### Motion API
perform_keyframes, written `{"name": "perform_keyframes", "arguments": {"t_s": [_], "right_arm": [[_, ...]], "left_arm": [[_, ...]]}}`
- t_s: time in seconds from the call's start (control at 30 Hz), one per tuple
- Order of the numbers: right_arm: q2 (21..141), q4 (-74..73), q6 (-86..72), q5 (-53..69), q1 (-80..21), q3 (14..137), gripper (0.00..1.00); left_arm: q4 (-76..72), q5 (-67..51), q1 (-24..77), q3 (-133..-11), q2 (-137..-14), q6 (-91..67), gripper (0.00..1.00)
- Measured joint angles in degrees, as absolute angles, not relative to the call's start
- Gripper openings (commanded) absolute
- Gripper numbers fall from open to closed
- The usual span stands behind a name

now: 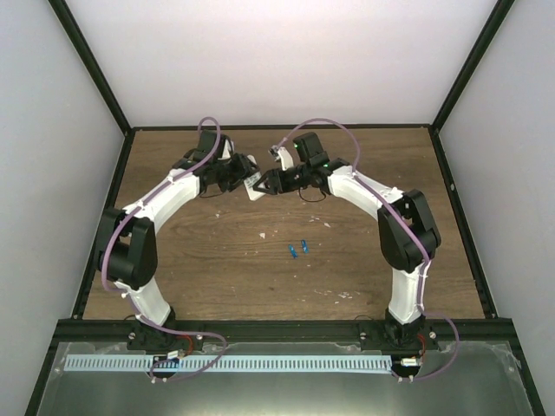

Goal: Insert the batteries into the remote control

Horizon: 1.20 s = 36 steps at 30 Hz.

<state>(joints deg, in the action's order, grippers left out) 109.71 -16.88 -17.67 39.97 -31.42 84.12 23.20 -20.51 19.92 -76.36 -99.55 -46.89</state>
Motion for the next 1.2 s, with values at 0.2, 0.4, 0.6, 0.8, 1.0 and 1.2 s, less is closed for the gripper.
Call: {"name": "perform_keyframes", "arguments": {"t_s": [0.2,0.4,0.6,0.8,1.0,1.2], "right_arm": [[111.7,-17.4,-17.9,40.4,-31.7,85.6,0.40],[112.7,-17.8,-17.9,40.8,-31.8,85.7,0.33],[112.8,-18.0,-17.9,40.9,-31.9,86.3,0.23],[113.0,-18.6,-18.0,41.0,-32.0,86.7,0.17],[113.2,-19.0,-18.4,41.0,-31.9,87.4,0.13],[113.5,-19.3,-19.1,41.0,-31.7,87.5,0.11]], "left_arm": [[22.7,-19.9,20.3,-76.3,-99.2,-47.8,0.12],[22.6,-19.3,20.9,-76.0,-99.2,-48.0,0.11],[22.7,-17.8,21.2,-76.0,-99.2,-48.1,0.12],[22.8,-13.7,22.7,-74.9,-97.4,-48.9,0.15],[22.7,-11.6,23.2,-74.7,-96.6,-49.4,0.24],[21.8,-11.6,23.3,-74.0,-96.6,-49.7,0.64]]}}
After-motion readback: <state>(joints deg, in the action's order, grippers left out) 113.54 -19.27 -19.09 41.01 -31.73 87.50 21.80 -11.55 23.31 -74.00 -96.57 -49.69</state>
